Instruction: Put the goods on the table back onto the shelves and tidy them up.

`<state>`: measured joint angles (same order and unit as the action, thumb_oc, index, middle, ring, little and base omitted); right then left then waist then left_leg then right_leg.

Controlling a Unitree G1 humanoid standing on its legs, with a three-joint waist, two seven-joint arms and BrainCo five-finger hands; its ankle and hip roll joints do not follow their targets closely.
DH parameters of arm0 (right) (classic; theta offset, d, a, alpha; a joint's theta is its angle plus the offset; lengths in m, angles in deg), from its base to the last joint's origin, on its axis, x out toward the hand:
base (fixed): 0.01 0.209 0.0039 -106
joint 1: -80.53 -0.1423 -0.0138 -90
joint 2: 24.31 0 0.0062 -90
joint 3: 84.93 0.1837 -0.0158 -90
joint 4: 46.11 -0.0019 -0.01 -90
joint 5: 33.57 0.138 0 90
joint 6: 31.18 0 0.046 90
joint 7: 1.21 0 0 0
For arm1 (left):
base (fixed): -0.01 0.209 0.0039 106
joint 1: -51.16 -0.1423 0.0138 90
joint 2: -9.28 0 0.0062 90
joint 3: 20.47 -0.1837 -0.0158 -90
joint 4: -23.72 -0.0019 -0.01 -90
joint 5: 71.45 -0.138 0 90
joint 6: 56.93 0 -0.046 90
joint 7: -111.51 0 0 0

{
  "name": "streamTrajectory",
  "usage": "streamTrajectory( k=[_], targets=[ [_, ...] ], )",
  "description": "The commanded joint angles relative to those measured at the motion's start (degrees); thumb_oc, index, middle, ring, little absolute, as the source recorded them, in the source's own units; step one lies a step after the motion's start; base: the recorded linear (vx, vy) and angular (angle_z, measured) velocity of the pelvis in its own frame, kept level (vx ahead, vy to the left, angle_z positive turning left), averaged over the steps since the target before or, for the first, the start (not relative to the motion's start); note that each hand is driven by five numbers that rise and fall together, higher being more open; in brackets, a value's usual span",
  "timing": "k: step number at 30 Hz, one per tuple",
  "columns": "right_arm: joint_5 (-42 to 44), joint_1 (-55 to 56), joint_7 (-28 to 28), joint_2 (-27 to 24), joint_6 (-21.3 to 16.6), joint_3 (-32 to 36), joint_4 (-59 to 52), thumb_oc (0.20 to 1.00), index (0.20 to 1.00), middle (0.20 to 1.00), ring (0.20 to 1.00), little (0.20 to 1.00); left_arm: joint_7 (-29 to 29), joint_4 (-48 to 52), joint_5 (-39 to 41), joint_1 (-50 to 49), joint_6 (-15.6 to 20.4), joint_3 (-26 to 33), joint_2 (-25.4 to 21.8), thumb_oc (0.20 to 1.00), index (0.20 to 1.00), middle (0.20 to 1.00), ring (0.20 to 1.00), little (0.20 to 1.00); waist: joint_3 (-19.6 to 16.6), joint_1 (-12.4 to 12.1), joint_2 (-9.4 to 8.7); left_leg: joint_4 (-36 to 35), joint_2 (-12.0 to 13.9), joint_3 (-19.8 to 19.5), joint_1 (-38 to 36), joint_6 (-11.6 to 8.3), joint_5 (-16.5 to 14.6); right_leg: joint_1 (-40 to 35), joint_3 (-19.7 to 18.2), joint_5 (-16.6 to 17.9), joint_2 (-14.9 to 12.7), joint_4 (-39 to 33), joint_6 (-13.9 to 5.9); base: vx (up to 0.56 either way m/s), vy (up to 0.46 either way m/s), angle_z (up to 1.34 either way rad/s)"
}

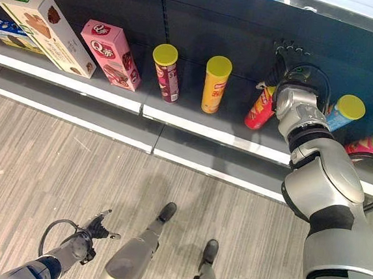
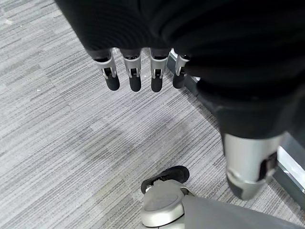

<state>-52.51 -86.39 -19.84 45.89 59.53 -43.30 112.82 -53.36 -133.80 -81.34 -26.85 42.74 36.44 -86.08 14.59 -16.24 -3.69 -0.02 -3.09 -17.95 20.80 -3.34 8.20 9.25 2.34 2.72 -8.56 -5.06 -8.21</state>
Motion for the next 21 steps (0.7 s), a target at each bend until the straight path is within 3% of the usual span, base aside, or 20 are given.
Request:
streamTrajectory(
  k=[1,12,16,21],
  targets=[
    [3.82,-3.64,-3.25,-1.85,-0.35,-0.45,-3.69,1.0,1.0,1.0,1.0,1.0,1.22,-3.33,2.78,1.23,-0.3,2.81,-1.14,1.0,1.0,1.0,1.0,1.0,-1.69,0.94,-1.06,-4.98,0.45,-1.65,0.14,-0.27,-2.69,-2.56,-2.05,-3.06,-2.38,0.28,0.15,0.0,0.006,-0.05],
    [5.11,6.4,-1.39,-5.8,-0.98,4.24,-23.45,1.0,1.0,1.0,1.0,1.0,0.61,-5.34,1.71,-0.06,-2.2,6.69,-0.13,1.0,1.0,1.0,1.0,1.0,-3.32,5.64,-2.71,-4.98,2.05,0.03,-2.58,0.02,-3.95,-3.61,-4.02,-4.33,-2.12,2.91,0.63,0.01,0.002,-0.09],
    [2.53,22.98,0.98,-9.13,-2.2,11.78,-38.5,1.0,1.0,1.0,1.0,1.0,-0.09,-6.18,-0.31,-2.05,-3.64,9.99,1.11,1.0,1.0,1.0,1.0,1.0,-5.27,8.67,-3.18,-4.98,2.98,0.98,-5.8,0.32,-5.24,-5.43,-4.6,-4.8,-2.39,4.35,0.47,0.03,0.026,-0.12],
    [2.51,23.09,1.0,-9.16,-2.17,11.88,-38.58,1.0,1.0,1.0,1.0,1.0,-0.09,-6.18,-0.3,-2.06,-3.64,9.94,1.08,1.0,1.0,1.0,1.0,1.0,-5.27,8.6,-3.21,-4.98,2.98,0.99,-5.83,0.32,-5.25,-5.46,-4.61,-4.8,-2.4,4.34,0.47,0.01,0.018,-0.14]
  ],
)
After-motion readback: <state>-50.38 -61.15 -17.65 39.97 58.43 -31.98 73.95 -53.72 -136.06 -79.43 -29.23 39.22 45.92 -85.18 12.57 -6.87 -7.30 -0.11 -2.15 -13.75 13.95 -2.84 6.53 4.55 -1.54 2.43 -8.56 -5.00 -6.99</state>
